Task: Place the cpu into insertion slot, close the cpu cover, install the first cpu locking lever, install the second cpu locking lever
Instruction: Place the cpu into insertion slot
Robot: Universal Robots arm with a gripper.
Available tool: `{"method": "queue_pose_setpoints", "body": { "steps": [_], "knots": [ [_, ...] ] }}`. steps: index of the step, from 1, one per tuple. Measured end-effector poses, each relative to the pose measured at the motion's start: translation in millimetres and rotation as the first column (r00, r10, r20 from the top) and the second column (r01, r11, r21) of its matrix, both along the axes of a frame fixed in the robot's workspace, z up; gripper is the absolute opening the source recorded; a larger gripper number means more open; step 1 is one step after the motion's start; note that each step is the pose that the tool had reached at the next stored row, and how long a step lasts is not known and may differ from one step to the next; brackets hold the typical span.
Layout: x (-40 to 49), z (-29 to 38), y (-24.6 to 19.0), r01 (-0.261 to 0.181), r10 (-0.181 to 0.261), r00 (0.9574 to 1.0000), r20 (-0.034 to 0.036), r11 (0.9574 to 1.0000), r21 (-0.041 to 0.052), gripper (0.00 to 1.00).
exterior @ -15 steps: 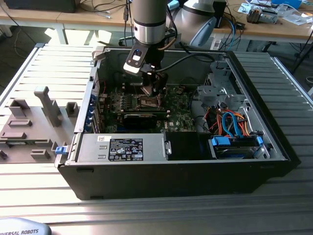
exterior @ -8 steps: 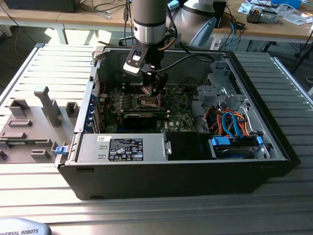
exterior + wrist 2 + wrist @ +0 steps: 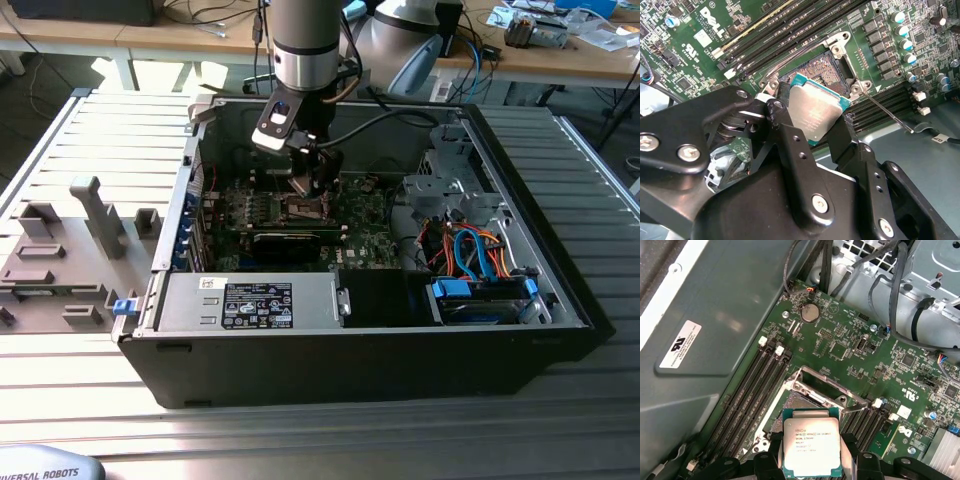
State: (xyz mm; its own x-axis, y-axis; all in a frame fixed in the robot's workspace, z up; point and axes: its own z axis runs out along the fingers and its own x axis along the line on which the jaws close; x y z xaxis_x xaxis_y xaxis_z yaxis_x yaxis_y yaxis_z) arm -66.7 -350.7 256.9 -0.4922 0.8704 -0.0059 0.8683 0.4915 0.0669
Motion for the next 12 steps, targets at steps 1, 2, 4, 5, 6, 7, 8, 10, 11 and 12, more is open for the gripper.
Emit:
{"method": "queue_pose_setpoints", "body": {
  "steps": [1,2,4,5,6,7,8,10,11,12],
  "knots": [
    [0.0,-0.1,0.0,0.001,-0.001,1.0000,0.0000,1.0000,0.0001,0.54],
    [0.0,-0.1,0.0,0.001,-0.001,1.0000,0.0000,1.0000,0.0000,0.54],
    [0.0,-0.2,0.0,0.003,-0.003,1.0000,0.0000,1.0000,0.0000,0.54],
    [0.0,-0.3,0.0,0.004,-0.004,1.0000,0.0000,1.0000,0.0000,0.54],
    [0.0,-0.3,0.0,0.004,-0.004,1.0000,0.0000,1.0000,0.0000,0.54],
    [0.0,-0.3,0.0,0.005,-0.005,1.0000,0.0000,1.0000,0.0000,0.54],
    [0.0,-0.4,0.0,0.005,-0.005,1.0000,0.0000,1.0000,0.0000,0.54],
    [0.0,-0.4,0.0,0.006,-0.006,1.0000,0.0000,1.0000,0.0000,0.54],
    [0.0,-0.4,0.0,0.007,-0.007,1.0000,0.0000,1.0000,0.0000,0.54],
    [0.0,-0.5,0.0,0.008,-0.008,1.0000,0.0000,1.0000,0.0000,0.54]
  ]
}}
